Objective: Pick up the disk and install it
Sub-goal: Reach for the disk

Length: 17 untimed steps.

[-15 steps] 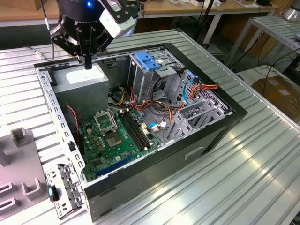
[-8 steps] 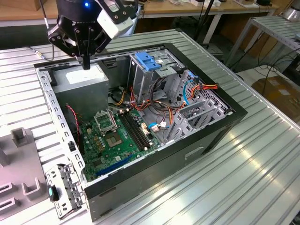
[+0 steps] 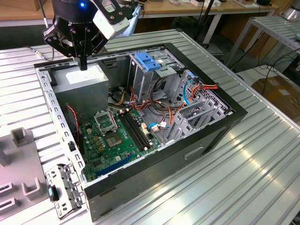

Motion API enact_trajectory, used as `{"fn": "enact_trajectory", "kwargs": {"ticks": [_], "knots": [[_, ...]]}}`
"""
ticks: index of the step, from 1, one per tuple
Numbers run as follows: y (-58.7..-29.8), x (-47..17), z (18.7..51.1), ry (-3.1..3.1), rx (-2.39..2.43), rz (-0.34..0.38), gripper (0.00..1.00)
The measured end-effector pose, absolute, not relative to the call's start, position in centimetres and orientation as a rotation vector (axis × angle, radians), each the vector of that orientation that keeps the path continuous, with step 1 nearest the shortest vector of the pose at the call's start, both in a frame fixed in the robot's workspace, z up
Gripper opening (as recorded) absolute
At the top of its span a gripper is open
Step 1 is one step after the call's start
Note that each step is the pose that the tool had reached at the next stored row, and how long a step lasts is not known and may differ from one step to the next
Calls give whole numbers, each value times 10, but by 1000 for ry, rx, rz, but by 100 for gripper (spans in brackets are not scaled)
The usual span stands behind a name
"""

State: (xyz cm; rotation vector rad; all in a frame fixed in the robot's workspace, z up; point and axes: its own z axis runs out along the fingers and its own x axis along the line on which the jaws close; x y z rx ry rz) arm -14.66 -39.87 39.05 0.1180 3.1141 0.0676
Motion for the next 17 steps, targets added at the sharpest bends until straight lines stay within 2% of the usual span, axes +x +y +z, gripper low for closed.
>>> {"fn": "enact_trajectory", "kwargs": {"ticks": [17], "knots": [[-398, -167, 390, 3115, 118, 70, 11]]}}
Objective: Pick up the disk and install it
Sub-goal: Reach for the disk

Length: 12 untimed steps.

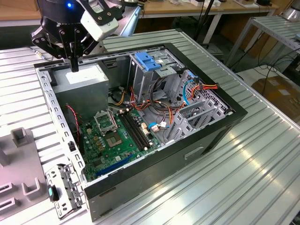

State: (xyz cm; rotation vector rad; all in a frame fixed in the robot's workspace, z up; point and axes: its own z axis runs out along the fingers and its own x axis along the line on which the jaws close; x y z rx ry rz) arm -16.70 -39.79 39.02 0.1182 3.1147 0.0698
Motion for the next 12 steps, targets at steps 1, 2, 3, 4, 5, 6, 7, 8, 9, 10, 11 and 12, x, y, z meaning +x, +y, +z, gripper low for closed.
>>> {"fn": "enact_trajectory", "kwargs": {"ticks": [1, 2, 3, 4, 5, 6, 7, 8, 9, 10, 11, 12], "knots": [[-398, -168, 390, 3115, 118, 70, 11], [-398, -169, 390, 3115, 118, 70, 11], [-398, -170, 390, 3115, 118, 70, 11], [-398, -171, 390, 3115, 118, 70, 11], [-398, -172, 390, 3115, 118, 70, 11], [-398, -174, 390, 3115, 118, 70, 11], [-398, -175, 390, 3115, 118, 70, 11], [-398, -176, 390, 3115, 118, 70, 11], [-398, -177, 390, 3115, 118, 70, 11], [-398, -179, 390, 3115, 118, 70, 11], [-398, -182, 390, 3115, 118, 70, 11], [-398, -184, 390, 3115, 118, 70, 11]]}}
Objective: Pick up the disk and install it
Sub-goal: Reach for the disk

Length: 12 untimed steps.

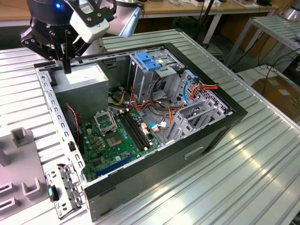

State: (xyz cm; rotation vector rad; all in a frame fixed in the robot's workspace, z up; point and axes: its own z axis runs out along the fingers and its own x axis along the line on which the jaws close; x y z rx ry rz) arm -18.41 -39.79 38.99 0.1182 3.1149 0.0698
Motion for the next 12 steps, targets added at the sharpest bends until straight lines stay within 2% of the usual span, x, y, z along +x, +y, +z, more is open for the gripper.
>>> {"fn": "enact_trajectory", "kwargs": {"ticks": [12], "knots": [[-398, -212, 390, 3115, 118, 70, 11]]}}
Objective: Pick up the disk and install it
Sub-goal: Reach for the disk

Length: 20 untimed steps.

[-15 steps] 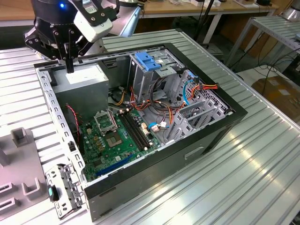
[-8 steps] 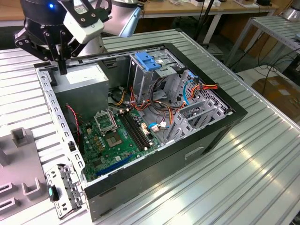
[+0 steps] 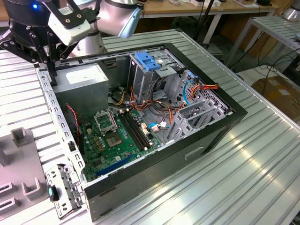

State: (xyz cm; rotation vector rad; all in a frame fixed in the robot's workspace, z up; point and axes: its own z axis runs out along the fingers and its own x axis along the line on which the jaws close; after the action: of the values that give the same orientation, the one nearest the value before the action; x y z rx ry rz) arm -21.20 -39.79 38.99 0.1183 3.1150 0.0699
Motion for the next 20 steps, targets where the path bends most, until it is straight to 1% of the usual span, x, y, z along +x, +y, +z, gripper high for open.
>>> {"fn": "enact_trajectory", "kwargs": {"ticks": [20], "knots": [[-398, -253, 390, 3115, 118, 70, 11]]}}
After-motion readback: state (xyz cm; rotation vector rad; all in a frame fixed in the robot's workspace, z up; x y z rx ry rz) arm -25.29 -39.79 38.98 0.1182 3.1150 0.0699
